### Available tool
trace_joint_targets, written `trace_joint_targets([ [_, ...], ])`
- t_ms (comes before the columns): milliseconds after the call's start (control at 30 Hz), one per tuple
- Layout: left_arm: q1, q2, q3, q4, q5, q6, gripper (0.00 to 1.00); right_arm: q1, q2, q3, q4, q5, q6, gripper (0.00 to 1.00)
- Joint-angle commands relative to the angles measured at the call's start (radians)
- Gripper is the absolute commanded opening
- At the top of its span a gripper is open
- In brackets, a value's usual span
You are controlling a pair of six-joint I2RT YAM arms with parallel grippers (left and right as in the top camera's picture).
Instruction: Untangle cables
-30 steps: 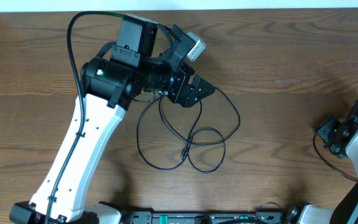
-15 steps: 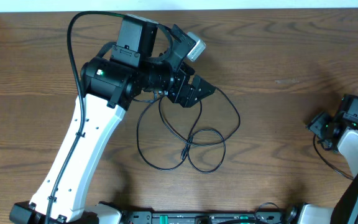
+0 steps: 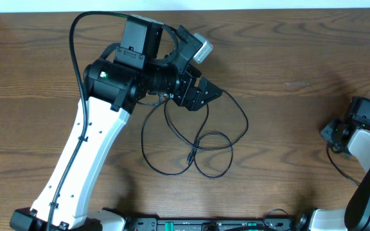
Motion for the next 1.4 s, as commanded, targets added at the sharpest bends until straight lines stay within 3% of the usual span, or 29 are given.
trace_joint_targets([
  [0,-0.001,-0.012,0.018,0.001,0.016,0.021,0.84,0.003,0.037,-0.014,-0.014,-0.036,-0.003,0.01],
  [300,-0.001,-0.012,0.018,0.001,0.016,0.020,0.84,0.003,0.018,0.121,-0.090,-0.113,-0.003,0.01],
  [567,-0.001,-0.012,0.018,0.001,0.016,0.020,0.84,0.003,0.009,0.472,-0.243,-0.106,-0.040,0.01],
  [900,-0.001,-0.012,0.018,-0.018,0.016,0.020,0.84,-0.051,0.014,0.862,-0.351,0.192,-0.092,0.01],
  [1133,-0.002,-0.012,0.018,-0.029,0.016,0.021,0.84,-0.175,0.018,0.945,-0.395,0.438,-0.206,0.01],
  [1367,-0.001,-0.012,0.018,-0.029,0.016,0.021,0.84,-0.253,0.023,0.943,-0.454,0.191,-0.130,0.03],
])
